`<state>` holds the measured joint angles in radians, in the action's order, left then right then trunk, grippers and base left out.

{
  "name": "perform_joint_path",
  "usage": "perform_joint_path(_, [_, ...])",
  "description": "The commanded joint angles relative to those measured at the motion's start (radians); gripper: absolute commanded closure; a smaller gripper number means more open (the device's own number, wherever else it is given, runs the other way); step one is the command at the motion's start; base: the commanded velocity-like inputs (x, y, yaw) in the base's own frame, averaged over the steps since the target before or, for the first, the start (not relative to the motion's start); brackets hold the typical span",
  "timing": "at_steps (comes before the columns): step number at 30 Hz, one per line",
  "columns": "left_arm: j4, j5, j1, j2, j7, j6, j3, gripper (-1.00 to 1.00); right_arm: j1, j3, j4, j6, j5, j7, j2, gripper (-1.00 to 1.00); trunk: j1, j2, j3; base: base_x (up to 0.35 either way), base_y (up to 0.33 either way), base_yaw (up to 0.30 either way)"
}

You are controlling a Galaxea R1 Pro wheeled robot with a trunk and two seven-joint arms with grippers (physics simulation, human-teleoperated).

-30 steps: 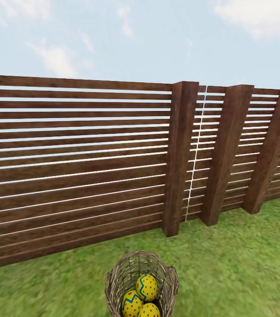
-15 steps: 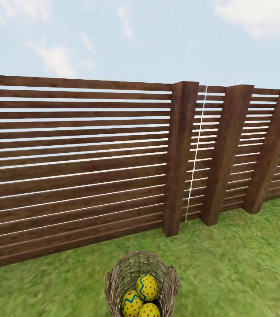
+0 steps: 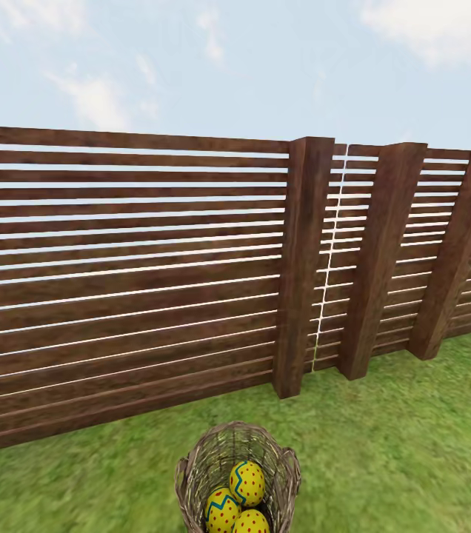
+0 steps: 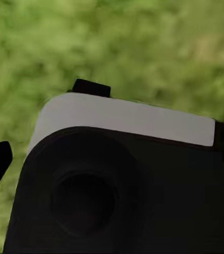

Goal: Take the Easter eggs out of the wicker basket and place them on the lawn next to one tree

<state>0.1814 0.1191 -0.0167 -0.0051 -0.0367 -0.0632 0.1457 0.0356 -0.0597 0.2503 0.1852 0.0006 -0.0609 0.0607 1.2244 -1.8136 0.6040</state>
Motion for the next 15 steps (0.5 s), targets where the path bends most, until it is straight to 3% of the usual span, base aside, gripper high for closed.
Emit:
perform_joint_path(1, [0.042, 0.011, 0.000, 0.017, 0.005, 0.008, 0.003, -1.00, 0.003, -0.005, 0.034, -0.028, 0.000, -0.049, 0.003, -1.00, 0.000, 0.000, 0.001, 0.000, 0.000, 0.000])
perform_joint_path(3, [0.109, 0.018, 0.000, 0.043, 0.026, 0.048, 0.003, -1.00, 0.012, -0.005, 0.092, -0.095, -0.001, -0.134, 0.010, -1.00, 0.000, 0.000, 0.001, 0.000, 0.000, 0.000])
perform_joint_path(5, [0.157, 0.028, 0.001, 0.058, 0.043, 0.096, 0.004, -1.00, 0.021, -0.005, 0.132, -0.145, -0.002, -0.177, 0.015, -1.00, 0.000, 0.000, 0.001, 0.000, 0.000, 0.000])
perform_joint_path(6, [0.210, 0.039, 0.003, 0.073, 0.057, 0.156, 0.003, -1.00, 0.032, -0.005, 0.173, -0.195, -0.003, -0.204, 0.021, -1.00, 0.000, 0.000, 0.001, 0.000, 0.000, 0.000])
perform_joint_path(8, [0.271, 0.048, 0.006, 0.084, 0.067, 0.222, 0.003, -1.00, 0.042, -0.005, 0.215, -0.239, -0.003, -0.222, 0.027, -1.00, 0.000, 0.000, 0.001, 0.000, 0.000, 0.000])
perform_joint_path(13, [0.542, 0.060, 0.010, 0.102, 0.084, 0.466, 0.003, -1.00, 0.064, -0.005, 0.398, -0.387, -0.003, -0.248, 0.050, -1.00, 0.000, 0.000, 0.001, 0.000, 0.000, 0.000])
perform_joint_path(15, [0.605, 0.061, 0.011, 0.103, 0.085, 0.518, 0.003, -1.00, 0.066, -0.005, 0.442, -0.425, -0.003, -0.248, 0.052, -1.00, 0.000, 0.000, 0.001, 0.000, 0.000, 0.000])
